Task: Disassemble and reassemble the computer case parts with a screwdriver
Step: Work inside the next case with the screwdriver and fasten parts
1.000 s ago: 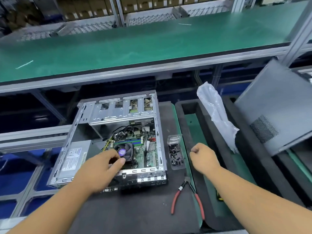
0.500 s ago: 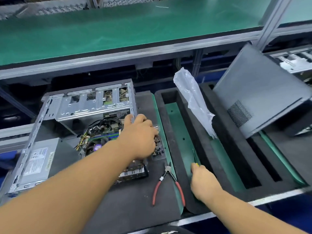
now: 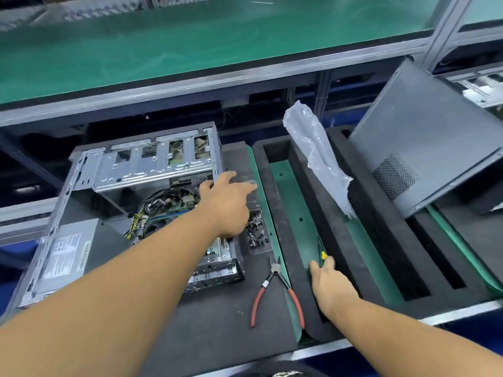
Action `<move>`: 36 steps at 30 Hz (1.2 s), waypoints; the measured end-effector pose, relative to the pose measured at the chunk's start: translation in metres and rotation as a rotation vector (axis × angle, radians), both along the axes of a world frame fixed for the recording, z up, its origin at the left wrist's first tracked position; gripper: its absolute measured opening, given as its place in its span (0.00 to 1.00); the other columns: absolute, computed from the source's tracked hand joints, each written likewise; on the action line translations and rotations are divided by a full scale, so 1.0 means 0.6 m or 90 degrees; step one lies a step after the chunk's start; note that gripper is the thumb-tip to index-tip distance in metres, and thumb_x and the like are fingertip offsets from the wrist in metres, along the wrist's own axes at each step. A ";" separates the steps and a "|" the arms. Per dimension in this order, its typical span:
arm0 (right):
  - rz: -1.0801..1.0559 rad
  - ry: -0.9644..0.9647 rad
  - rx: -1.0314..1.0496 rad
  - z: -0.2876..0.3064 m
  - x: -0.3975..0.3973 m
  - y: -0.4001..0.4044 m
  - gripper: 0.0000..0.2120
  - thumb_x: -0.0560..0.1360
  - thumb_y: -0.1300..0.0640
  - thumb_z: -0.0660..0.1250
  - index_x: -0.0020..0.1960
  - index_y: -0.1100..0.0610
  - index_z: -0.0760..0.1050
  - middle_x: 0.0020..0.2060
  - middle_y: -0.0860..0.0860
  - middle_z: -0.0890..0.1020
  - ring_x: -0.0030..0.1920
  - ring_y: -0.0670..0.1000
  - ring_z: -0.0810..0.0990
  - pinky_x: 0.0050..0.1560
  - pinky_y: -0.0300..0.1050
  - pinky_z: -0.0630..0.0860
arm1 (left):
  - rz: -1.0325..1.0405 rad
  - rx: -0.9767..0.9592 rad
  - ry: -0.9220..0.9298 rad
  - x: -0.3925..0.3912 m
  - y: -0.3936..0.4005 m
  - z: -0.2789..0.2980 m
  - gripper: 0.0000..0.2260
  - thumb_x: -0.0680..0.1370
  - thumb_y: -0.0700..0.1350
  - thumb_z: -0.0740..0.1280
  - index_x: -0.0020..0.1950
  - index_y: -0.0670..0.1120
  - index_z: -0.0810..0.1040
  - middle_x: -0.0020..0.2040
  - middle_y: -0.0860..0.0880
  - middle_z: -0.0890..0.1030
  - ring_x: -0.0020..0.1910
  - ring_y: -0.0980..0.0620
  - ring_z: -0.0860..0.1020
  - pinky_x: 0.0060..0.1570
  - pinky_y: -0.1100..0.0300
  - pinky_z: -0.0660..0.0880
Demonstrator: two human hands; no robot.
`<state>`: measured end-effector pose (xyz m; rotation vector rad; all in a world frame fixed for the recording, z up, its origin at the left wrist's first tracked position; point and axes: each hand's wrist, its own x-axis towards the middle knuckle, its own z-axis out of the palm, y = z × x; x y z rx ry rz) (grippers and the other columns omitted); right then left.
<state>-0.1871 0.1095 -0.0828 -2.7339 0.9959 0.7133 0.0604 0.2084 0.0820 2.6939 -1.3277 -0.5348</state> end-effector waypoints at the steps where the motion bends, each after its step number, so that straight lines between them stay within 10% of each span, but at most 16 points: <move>1: -0.002 0.013 0.001 0.008 -0.001 0.001 0.21 0.77 0.66 0.52 0.65 0.61 0.75 0.55 0.58 0.67 0.52 0.59 0.71 0.45 0.49 0.69 | 0.003 -0.003 0.004 0.000 0.000 -0.001 0.35 0.75 0.38 0.57 0.79 0.62 0.63 0.82 0.42 0.52 0.81 0.51 0.43 0.75 0.42 0.42; 10: -0.096 -0.071 0.086 0.030 0.016 -0.014 0.17 0.77 0.68 0.58 0.64 0.57 0.70 0.56 0.58 0.78 0.54 0.57 0.80 0.53 0.46 0.78 | -0.006 -0.031 0.011 -0.003 0.004 0.001 0.35 0.74 0.36 0.56 0.80 0.58 0.63 0.82 0.46 0.57 0.82 0.53 0.39 0.76 0.46 0.36; 20: -0.281 -0.778 0.319 0.150 0.067 -0.041 0.05 0.77 0.46 0.67 0.52 0.43 0.78 0.32 0.40 0.75 0.31 0.42 0.71 0.33 0.32 0.69 | -0.008 -0.022 0.012 -0.001 -0.001 0.000 0.36 0.73 0.34 0.57 0.80 0.57 0.64 0.81 0.49 0.60 0.82 0.53 0.40 0.77 0.43 0.37; 24: -0.287 -0.781 0.372 0.172 0.109 -0.046 0.06 0.79 0.42 0.64 0.48 0.42 0.77 0.31 0.49 0.79 0.31 0.50 0.74 0.34 0.45 0.71 | -0.002 -0.001 0.027 0.002 -0.003 0.004 0.33 0.76 0.35 0.57 0.78 0.59 0.66 0.83 0.47 0.54 0.82 0.51 0.39 0.77 0.44 0.38; 31: -0.268 -0.719 0.324 0.145 0.123 -0.042 0.08 0.80 0.45 0.62 0.43 0.41 0.74 0.29 0.38 0.77 0.28 0.41 0.71 0.29 0.30 0.69 | 0.012 -0.049 0.157 0.033 -0.001 -0.002 0.27 0.82 0.34 0.58 0.76 0.57 0.70 0.76 0.61 0.68 0.81 0.56 0.50 0.70 0.63 0.59; 36: -0.256 -0.663 0.310 0.130 0.127 -0.039 0.08 0.81 0.44 0.62 0.44 0.43 0.74 0.34 0.36 0.78 0.32 0.39 0.73 0.34 0.40 0.68 | 0.020 -0.017 0.100 0.021 -0.005 0.004 0.27 0.82 0.35 0.58 0.69 0.65 0.74 0.81 0.59 0.58 0.81 0.48 0.51 0.73 0.51 0.62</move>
